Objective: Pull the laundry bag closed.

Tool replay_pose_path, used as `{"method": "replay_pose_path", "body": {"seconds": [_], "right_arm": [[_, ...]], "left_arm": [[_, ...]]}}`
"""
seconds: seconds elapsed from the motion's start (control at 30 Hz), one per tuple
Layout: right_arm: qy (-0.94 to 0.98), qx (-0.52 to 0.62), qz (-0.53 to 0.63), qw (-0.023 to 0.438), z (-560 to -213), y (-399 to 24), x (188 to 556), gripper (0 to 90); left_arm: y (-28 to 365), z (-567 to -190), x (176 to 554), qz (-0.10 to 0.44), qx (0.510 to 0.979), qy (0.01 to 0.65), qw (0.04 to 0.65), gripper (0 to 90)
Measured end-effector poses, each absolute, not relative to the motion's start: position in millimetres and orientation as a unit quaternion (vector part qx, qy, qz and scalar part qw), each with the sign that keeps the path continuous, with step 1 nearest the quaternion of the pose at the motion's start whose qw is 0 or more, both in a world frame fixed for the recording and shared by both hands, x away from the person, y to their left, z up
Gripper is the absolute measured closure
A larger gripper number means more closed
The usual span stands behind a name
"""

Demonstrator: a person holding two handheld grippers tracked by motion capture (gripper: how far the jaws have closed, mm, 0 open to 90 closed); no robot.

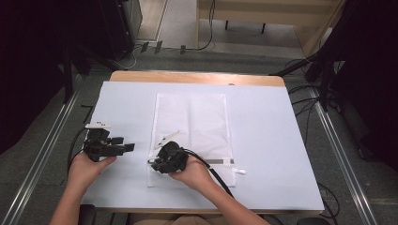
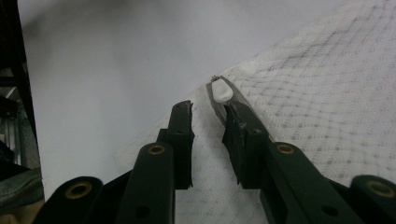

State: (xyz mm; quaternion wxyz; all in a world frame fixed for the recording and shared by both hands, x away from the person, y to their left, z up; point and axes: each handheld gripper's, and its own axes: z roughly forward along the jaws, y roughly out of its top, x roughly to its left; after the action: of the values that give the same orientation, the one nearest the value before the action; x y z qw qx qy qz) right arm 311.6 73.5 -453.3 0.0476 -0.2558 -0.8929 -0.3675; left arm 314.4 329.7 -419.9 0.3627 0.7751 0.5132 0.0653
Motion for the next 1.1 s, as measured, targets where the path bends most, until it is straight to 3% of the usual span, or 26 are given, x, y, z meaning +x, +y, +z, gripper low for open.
{"method": "replay_pose_path", "body": {"seconds": [0.6,0.9,1.1], "right_arm": [[-0.895,-0.261,-0.359,0.050,-459.2,94.9,321.8,77.9],[-0.895,-0.263,-0.357,0.049,-461.2,97.2,326.5,85.5],[-0.899,-0.247,-0.361,0.038,-456.5,93.0,328.0,87.9]], "left_arm": [[333.3,-417.7,309.9,0.064,0.776,0.502,0.377,38.2],[332.9,-419.4,308.3,0.045,0.772,0.498,0.391,39.7],[326.6,-423.0,302.5,0.029,0.794,0.473,0.381,43.1]]}}
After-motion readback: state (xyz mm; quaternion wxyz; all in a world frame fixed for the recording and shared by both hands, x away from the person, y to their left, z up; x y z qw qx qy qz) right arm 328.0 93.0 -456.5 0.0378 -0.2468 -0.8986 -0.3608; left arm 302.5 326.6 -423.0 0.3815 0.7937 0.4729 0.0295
